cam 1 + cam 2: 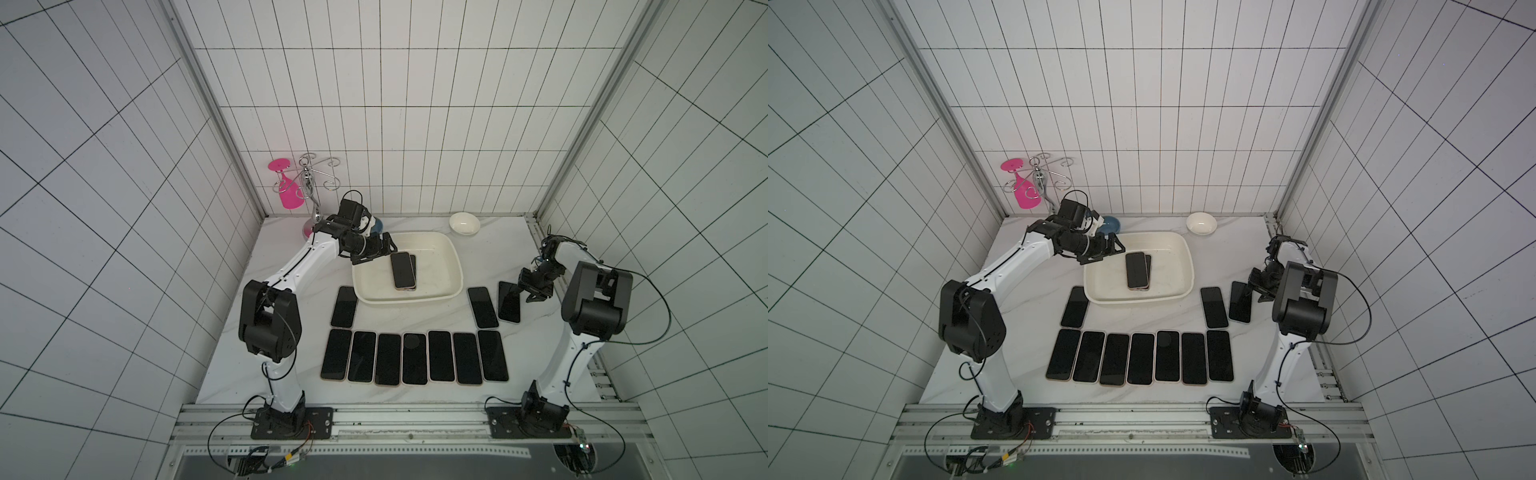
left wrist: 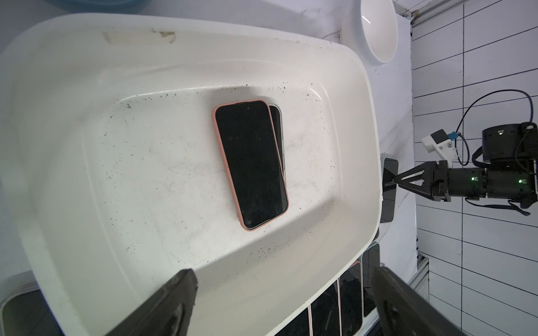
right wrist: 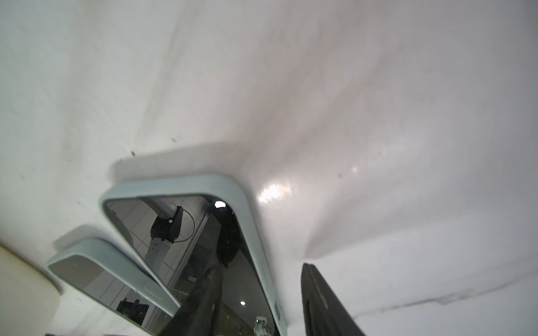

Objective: Take the phone out of the storage box
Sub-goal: Place the phone at the center of the board.

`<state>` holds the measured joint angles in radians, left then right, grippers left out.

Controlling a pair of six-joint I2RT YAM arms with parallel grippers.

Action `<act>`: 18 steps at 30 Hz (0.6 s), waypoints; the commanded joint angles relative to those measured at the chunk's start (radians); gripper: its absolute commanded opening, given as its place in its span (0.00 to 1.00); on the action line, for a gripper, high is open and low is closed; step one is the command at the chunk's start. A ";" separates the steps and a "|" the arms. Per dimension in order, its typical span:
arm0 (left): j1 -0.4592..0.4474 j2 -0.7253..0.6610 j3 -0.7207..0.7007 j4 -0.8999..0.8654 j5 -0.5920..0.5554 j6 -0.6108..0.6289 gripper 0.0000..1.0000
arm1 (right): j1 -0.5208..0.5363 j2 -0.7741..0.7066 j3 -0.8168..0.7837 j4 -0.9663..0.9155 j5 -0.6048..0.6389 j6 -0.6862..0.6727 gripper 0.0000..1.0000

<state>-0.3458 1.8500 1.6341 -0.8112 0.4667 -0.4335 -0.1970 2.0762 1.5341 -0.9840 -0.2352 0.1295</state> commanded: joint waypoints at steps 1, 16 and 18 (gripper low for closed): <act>0.004 -0.007 -0.016 0.012 -0.017 0.008 0.98 | 0.009 0.045 0.044 0.011 -0.050 0.013 0.48; 0.002 -0.014 -0.055 0.034 -0.020 -0.009 0.98 | 0.091 0.111 0.102 -0.016 -0.088 -0.060 0.46; 0.002 -0.013 -0.059 0.035 -0.020 -0.010 0.98 | 0.093 0.107 0.086 -0.014 -0.071 -0.056 0.46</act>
<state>-0.3458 1.8496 1.5852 -0.8028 0.4595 -0.4404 -0.1230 2.1525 1.6382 -0.9836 -0.2962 0.0822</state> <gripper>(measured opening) 0.976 0.458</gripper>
